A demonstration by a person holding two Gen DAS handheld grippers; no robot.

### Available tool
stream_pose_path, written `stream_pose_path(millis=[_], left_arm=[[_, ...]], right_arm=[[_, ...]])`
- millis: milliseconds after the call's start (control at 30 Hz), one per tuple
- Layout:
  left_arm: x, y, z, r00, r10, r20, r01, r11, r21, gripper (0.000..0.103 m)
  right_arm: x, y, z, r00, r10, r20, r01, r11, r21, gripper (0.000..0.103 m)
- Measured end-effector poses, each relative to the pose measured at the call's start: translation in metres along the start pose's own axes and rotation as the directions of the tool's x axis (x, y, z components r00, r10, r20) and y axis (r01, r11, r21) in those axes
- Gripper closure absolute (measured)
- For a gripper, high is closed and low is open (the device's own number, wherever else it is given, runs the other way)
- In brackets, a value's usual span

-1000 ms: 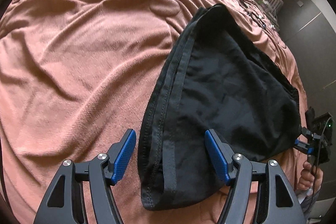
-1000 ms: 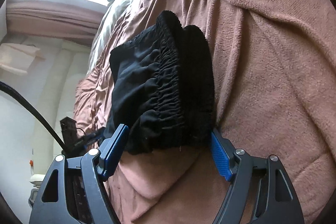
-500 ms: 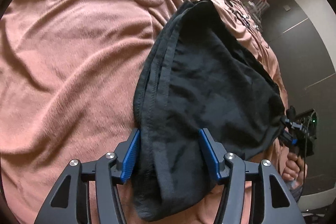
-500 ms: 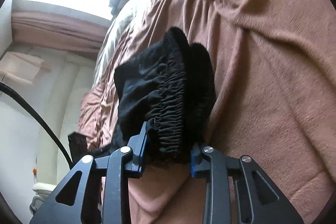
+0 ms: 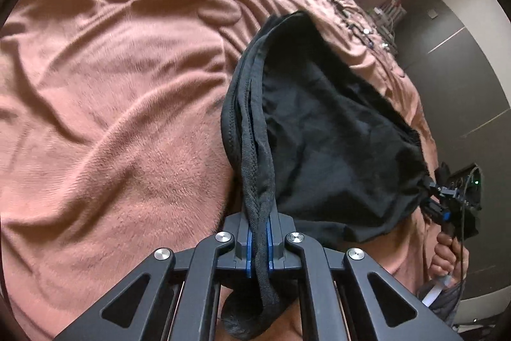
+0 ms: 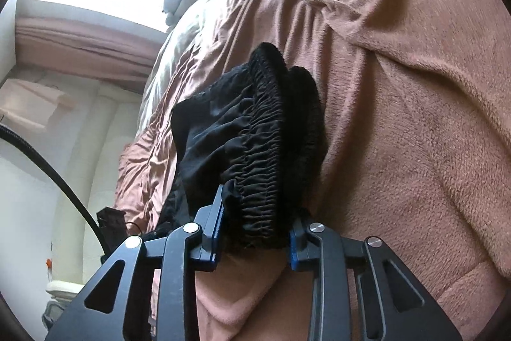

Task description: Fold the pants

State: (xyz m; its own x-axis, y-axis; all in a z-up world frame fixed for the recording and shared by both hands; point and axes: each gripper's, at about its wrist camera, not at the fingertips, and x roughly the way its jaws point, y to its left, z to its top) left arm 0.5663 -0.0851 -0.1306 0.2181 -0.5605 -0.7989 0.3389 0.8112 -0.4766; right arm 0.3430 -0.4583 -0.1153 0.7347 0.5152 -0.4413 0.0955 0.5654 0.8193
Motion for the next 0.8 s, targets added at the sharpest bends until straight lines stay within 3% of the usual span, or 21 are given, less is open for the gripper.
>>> stream_pose_path(millis=[433, 800], left_arm=[[-0.065, -0.017, -0.038, 0.999, 0.026, 0.041, -0.025, 0.999, -0.020, 0.097], [-0.119, 0.000, -0.117, 0.997, 0.048, 0.063, -0.039, 0.991, -0.132, 0.097]], right_arm=[[0.003, 0.017, -0.008, 0.997, 0.015, -0.075, -0.018, 0.999, -0.038, 0.075], [0.022, 0.044, -0.032, 0.980, -0.004, -0.200, -0.019, 0.994, -0.111, 0.075]])
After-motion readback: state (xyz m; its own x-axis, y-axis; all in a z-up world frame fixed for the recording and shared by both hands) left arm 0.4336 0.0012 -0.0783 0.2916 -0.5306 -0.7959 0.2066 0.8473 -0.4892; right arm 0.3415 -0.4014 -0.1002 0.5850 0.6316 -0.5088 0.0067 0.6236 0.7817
